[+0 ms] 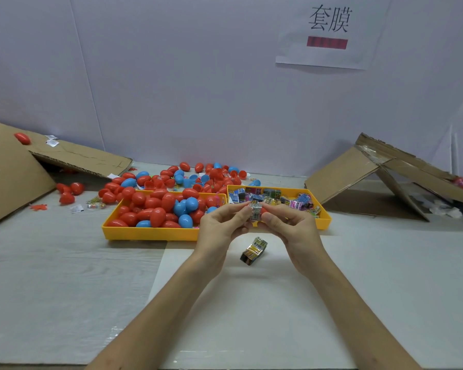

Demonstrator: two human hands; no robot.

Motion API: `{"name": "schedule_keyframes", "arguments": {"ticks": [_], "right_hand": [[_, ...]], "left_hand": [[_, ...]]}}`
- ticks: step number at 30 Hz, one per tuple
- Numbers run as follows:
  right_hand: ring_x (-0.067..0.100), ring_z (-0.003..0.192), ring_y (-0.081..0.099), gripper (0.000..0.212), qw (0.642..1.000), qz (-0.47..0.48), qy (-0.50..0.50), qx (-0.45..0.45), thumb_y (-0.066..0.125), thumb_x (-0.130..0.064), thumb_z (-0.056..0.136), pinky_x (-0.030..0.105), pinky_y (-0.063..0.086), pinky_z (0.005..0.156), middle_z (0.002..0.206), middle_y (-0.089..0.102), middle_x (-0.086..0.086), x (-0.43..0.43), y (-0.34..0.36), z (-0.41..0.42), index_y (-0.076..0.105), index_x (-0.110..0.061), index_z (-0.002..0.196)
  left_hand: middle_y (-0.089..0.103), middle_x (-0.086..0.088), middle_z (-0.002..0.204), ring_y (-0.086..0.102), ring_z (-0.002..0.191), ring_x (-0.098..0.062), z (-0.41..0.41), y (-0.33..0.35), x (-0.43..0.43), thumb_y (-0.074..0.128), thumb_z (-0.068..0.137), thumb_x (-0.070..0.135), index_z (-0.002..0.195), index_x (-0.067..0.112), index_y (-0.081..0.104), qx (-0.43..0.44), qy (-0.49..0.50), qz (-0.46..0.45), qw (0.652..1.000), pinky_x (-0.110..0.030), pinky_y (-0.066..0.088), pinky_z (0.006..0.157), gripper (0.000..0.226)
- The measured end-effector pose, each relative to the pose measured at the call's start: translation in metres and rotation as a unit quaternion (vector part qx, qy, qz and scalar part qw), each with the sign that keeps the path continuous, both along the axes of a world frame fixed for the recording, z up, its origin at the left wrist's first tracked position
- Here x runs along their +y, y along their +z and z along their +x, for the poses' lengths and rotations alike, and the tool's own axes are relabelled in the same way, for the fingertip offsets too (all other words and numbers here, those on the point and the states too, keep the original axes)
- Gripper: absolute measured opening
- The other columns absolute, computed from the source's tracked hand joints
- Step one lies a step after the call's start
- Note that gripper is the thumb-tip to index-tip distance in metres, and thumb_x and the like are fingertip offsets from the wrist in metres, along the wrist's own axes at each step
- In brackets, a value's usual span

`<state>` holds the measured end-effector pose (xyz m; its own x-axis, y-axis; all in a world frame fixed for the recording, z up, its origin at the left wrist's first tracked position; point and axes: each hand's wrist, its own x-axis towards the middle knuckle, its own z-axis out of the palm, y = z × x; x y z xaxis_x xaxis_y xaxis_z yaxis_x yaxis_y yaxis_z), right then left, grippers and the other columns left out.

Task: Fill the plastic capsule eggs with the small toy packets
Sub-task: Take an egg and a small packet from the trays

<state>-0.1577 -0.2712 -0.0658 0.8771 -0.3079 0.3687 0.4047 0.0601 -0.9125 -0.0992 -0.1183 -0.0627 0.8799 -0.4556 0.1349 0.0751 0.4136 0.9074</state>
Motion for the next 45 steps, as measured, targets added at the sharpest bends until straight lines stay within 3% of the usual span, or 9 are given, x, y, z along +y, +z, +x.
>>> {"name": "schedule_keyframes", "arguments": {"ticks": [10,14,17,20,23,27,35,39,45], "right_hand": [[0.011,0.089,0.073,0.018,0.984,0.153,-0.064,0.058,0.071,-0.028,0.084,0.023,0.052,0.071,0.097,0.077,0.001,-0.004,0.01,-0.002,0.075,-0.015,0.097],[0.016,0.077,0.071,0.005,0.933,0.334,-0.051,0.121,0.064,-0.009,0.095,0.019,0.057,0.06,0.085,0.073,0.007,-0.025,0.016,-0.006,0.069,-0.006,0.095],[0.02,0.074,0.073,0.012,0.915,0.33,-0.007,0.23,0.063,-0.007,0.095,0.023,0.058,0.06,0.083,0.074,0.013,-0.022,0.018,-0.002,0.064,-0.001,0.106],[0.021,0.081,0.07,0.013,0.927,0.261,0.004,0.268,0.065,-0.008,0.095,0.024,0.058,0.063,0.085,0.075,0.014,-0.03,0.037,0.007,0.065,-0.001,0.106],[0.022,0.079,0.067,0.022,0.933,0.332,-0.035,0.132,0.057,-0.004,0.099,0.023,0.06,0.065,0.078,0.074,0.017,-0.069,0.087,0.015,0.061,0.007,0.117],[0.03,0.098,0.068,0.051,0.905,0.402,-0.139,0.015,0.047,-0.019,0.106,0.035,0.057,0.085,0.123,0.062,0.023,-0.133,0.125,0.017,0.03,-0.001,0.151],[0.009,0.043,0.051,0.022,0.961,0.013,-0.186,0.202,0.056,-0.013,0.1,0.021,0.04,0.043,0.06,0.064,0.003,-0.075,0.015,0.023,0.069,-0.008,0.082],[0.006,0.047,0.045,0.033,0.919,-0.284,-0.203,0.181,0.07,-0.033,0.094,0.022,0.037,0.043,0.052,0.05,-0.012,-0.052,-0.02,0.019,0.063,-0.018,0.065],[0.006,0.056,0.054,0.03,0.906,-0.356,-0.114,0.201,0.08,-0.047,0.078,0.021,0.041,0.054,0.063,0.064,-0.004,-0.037,-0.025,0.009,0.067,-0.022,0.068]], "left_hand": [[0.074,-0.002,0.075,0.069,0.066,-0.012,-0.001,-0.003,-0.005,0.059,0.1,0.028,0.11,0.027,0.069,-0.14,0.096,0.096,0.981,-0.021,0.056,0.06,0.015],[0.066,0.011,0.107,0.059,0.1,-0.005,-0.004,-0.017,-0.006,0.069,0.093,0.036,0.119,0.028,0.068,-0.437,0.072,0.357,0.822,-0.022,0.049,0.081,0.027],[0.053,0.012,0.13,0.047,0.12,-0.011,-0.005,-0.023,-0.007,0.067,0.093,0.038,0.132,0.034,0.059,-0.511,0.013,0.48,0.713,-0.029,0.046,0.092,0.04],[0.05,0.007,0.134,0.05,0.121,-0.014,-0.004,-0.023,-0.008,0.066,0.094,0.02,0.137,0.03,0.054,-0.468,0.002,0.47,0.748,-0.031,0.047,0.097,0.045],[0.05,0.005,0.132,0.056,0.116,-0.014,-0.002,-0.021,-0.007,0.065,0.093,0.01,0.134,0.028,0.056,-0.417,-0.002,0.457,0.786,-0.03,0.05,0.096,0.045],[0.056,0.003,0.121,0.057,0.107,-0.013,-0.003,-0.02,-0.007,0.068,0.092,0.014,0.133,0.027,0.054,-0.402,-0.004,0.473,0.784,-0.028,0.051,0.092,0.045],[0.062,0.008,0.102,0.059,0.093,-0.011,-0.005,-0.023,-0.006,0.07,0.091,0.017,0.13,0.029,0.053,-0.383,0.021,0.463,0.799,-0.027,0.053,0.083,0.045],[0.063,0.007,0.098,0.059,0.09,-0.013,-0.007,-0.024,-0.007,0.071,0.089,0.016,0.13,0.028,0.051,-0.393,0.036,0.451,0.8,-0.029,0.053,0.082,0.047],[0.067,0.0,0.1,0.063,0.092,-0.018,-0.007,-0.022,-0.01,0.072,0.088,0.015,0.131,0.026,0.049,-0.392,0.033,0.457,0.798,-0.037,0.055,0.084,0.05]]}}
